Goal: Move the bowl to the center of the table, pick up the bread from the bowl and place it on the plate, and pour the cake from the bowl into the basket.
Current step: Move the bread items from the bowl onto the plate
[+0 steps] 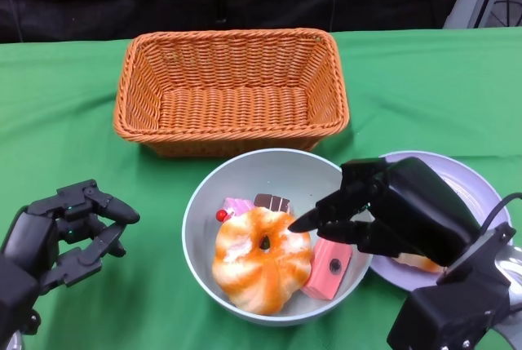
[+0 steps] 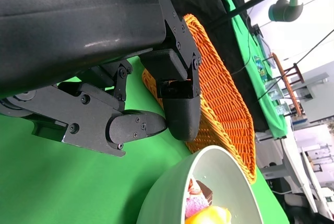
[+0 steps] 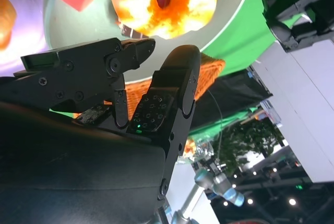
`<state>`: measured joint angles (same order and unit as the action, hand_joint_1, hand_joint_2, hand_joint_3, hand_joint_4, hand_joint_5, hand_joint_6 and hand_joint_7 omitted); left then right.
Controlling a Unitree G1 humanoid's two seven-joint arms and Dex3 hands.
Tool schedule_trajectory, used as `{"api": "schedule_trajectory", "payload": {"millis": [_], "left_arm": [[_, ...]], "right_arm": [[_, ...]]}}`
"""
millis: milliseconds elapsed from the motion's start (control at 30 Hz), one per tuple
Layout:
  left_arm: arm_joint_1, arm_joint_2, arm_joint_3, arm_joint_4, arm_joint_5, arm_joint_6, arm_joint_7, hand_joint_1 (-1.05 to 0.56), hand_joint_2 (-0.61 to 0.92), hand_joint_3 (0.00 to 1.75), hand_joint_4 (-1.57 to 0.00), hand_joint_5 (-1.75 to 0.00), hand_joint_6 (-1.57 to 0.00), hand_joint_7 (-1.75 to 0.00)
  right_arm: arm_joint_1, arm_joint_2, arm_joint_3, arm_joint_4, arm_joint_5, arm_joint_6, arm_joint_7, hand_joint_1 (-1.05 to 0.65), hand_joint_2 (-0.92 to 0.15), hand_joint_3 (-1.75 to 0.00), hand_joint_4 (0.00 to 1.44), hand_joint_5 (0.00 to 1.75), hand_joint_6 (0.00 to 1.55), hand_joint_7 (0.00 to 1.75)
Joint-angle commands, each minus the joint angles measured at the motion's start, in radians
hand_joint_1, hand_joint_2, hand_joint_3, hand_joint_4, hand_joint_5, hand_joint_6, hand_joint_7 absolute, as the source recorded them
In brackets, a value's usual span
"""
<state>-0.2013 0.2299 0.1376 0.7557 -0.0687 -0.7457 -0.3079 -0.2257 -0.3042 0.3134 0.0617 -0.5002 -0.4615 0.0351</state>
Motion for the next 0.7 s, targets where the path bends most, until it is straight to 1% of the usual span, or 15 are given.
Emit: {"api": "schedule_trajectory", "payload": {"millis": [33,67,100,133,167,200,233,300,333,367,700], "left_arm": [[-0.012,0.02,0.007,0.013,-0.002,-0.016,0.003,-0.15,0.89,0.47,-0.79,-1.41,-0.81,-1.07],[-0.012,0.02,0.007,0.015,-0.003,-0.016,0.002,-0.15,0.89,0.47,-0.79,-1.41,-0.81,-1.07],[-0.01,0.019,0.007,0.01,-0.005,-0.01,0.001,-0.15,0.89,0.47,-0.79,-1.41,-0.81,-1.07],[-0.008,0.019,0.006,0.006,-0.004,-0.006,0.003,-0.15,0.89,0.47,-0.79,-1.41,-0.81,-1.07],[-0.007,0.018,0.006,0.003,-0.004,-0.004,0.004,-0.15,0.89,0.47,-0.78,-1.41,-0.81,-1.07],[-0.005,0.017,0.006,0.0,-0.003,-0.003,0.005,-0.16,0.89,0.47,-0.78,-1.41,-0.81,-1.07],[-0.005,0.017,0.005,-0.001,-0.003,-0.003,0.006,-0.16,0.89,0.47,-0.78,-1.41,-0.81,-1.07],[-0.004,0.018,0.004,-0.003,0.003,-0.001,0.012,-0.16,0.89,0.47,-0.78,-1.41,-0.81,-1.07],[-0.003,0.018,0.004,-0.004,0.006,0.0,0.015,-0.17,0.89,0.47,-0.78,-1.42,-0.81,-1.08],[-0.003,0.019,0.004,-0.004,0.009,0.001,0.017,-0.17,0.89,0.47,-0.78,-1.42,-0.81,-1.08],[-0.003,0.019,0.004,-0.005,0.01,0.002,0.019,-0.18,0.9,0.45,-0.78,-1.42,-0.8,-1.09]], "right_arm": [[-0.005,-0.049,0.009,-0.028,-0.047,0.017,0.055,-0.09,-0.85,0.0,0.76,0.98,1.04,0.04],[-0.008,-0.056,0.013,-0.031,-0.057,0.017,0.068,-0.11,-0.84,0.0,0.78,0.82,0.99,0.02],[-0.014,-0.067,0.022,-0.037,-0.085,0.025,0.086,-0.13,-0.84,0.0,0.8,0.73,0.96,0.01],[-0.02,-0.074,0.03,-0.034,-0.113,0.021,0.087,-0.22,-0.83,0.0,0.77,0.46,0.86,0.01],[-0.024,-0.078,0.035,-0.031,-0.133,0.018,0.087,-0.27,-0.81,0.0,0.79,0.31,0.82,0.0],[-0.03,-0.082,0.042,-0.022,-0.156,0.01,0.081,-0.3,-0.81,0.0,0.8,0.22,0.8,0.0],[-0.033,-0.083,0.046,-0.016,-0.169,0.005,0.075,-0.39,-0.8,0.0,0.79,0.14,0.74,0.0],[-0.038,-0.086,0.055,-0.011,-0.204,0.005,0.068,-0.47,-0.79,0.0,0.77,0.08,0.69,0.0],[-0.039,-0.086,0.058,-0.012,-0.217,0.006,0.066,-0.54,-0.79,0.0,0.75,0.06,0.65,0.0],[-0.04,-0.085,0.059,-0.012,-0.226,0.007,0.065,-0.56,-0.79,0.0,0.74,0.05,0.64,0.0],[-0.039,-0.082,0.057,-0.011,-0.237,0.006,0.062,-0.59,-0.79,0.0,0.74,0.02,0.63,0.0]]}}
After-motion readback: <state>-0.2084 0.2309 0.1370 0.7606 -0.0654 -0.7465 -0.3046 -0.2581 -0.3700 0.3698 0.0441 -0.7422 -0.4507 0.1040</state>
